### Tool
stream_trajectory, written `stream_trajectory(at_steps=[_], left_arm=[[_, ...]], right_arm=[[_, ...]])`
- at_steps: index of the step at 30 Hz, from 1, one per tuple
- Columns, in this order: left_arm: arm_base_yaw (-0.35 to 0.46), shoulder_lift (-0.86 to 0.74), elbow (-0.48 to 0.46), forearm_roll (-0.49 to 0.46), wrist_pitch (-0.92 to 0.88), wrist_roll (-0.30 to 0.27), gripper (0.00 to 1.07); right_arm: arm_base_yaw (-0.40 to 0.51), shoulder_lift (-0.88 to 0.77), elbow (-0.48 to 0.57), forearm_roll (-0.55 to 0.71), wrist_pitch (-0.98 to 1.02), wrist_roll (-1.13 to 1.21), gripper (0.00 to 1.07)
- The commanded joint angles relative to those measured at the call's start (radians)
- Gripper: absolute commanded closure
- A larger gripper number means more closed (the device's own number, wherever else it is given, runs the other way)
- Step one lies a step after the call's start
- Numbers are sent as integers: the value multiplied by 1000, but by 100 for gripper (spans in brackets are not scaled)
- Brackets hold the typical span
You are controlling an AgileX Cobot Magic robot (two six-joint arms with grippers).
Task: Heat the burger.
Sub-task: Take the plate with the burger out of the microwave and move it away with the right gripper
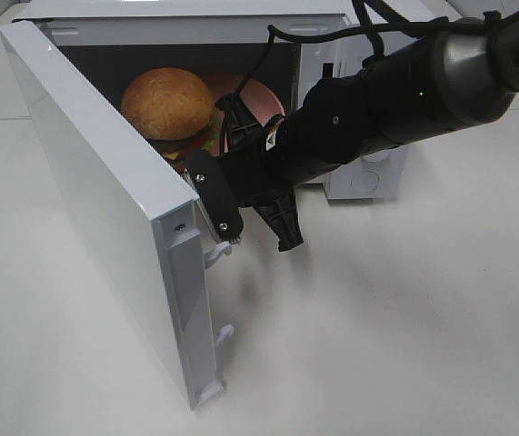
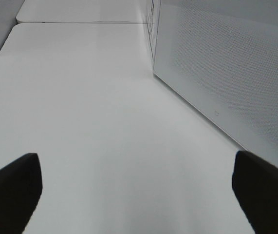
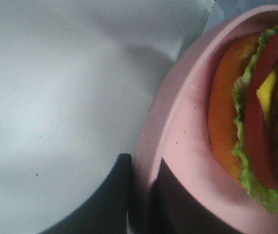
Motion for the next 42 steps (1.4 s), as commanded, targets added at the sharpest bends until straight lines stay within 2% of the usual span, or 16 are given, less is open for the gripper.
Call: stream_trajectory(at_steps=[1,5,10,15,25,42], left_arm=[[1,-13,1,-3,0,-8,9],[1,-13,1,-3,0,-8,9],[1,-13,1,-3,0,-8,9],[1,-13,1,-3,0,-8,9],[1,-13,1,-3,0,-8,9],[1,-13,1,-3,0,-8,9]], right_arm=[[-4,-51,-10,36,-54,-50,107],[-4,-66,-9,40,-33,-53,107],[-4,-89,-9,103,-15,-86,107],[-4,-122,-6,232,27,-210,107],[-4,-133,5,267,57,-231,107],[-4,-234,155,296,3,-274,107]])
